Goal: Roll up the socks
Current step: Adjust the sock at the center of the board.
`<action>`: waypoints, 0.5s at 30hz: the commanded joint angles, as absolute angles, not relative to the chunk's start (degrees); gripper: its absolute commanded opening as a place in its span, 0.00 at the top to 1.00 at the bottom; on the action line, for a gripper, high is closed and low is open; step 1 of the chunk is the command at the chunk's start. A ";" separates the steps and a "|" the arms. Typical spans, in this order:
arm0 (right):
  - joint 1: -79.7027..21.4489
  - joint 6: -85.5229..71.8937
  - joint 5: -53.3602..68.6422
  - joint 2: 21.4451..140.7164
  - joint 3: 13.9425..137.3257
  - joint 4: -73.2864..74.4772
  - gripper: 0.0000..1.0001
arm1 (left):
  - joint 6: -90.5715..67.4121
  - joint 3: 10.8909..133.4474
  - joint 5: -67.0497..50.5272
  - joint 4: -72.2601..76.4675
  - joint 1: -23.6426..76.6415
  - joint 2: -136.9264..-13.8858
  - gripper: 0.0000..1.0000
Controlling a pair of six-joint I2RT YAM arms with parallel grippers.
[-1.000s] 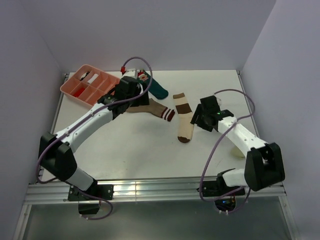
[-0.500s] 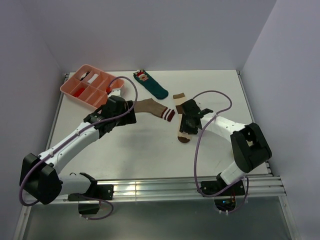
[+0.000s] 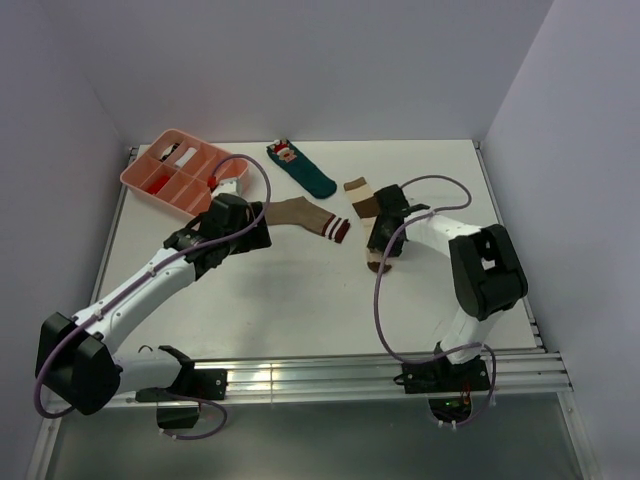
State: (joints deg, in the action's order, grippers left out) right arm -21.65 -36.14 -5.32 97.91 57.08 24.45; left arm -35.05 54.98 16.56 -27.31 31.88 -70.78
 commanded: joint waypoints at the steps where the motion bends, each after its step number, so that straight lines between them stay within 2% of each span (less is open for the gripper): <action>1: -15.05 -37.00 -4.31 101.59 60.29 23.64 0.52 | -36.04 55.02 16.26 -26.02 31.64 -69.26 0.01; 7: -5.63 -37.09 -2.12 106.26 69.60 25.66 0.49 | -35.60 54.84 11.79 -22.86 31.73 -71.19 0.01; 10: -5.01 -37.09 -1.50 102.23 70.67 24.70 0.45 | -34.46 56.42 10.81 -20.31 32.87 -73.99 0.01; 15: -5.10 -37.27 -0.26 88.53 64.08 22.15 0.34 | -29.19 61.16 13.44 -13.73 37.26 -81.89 0.03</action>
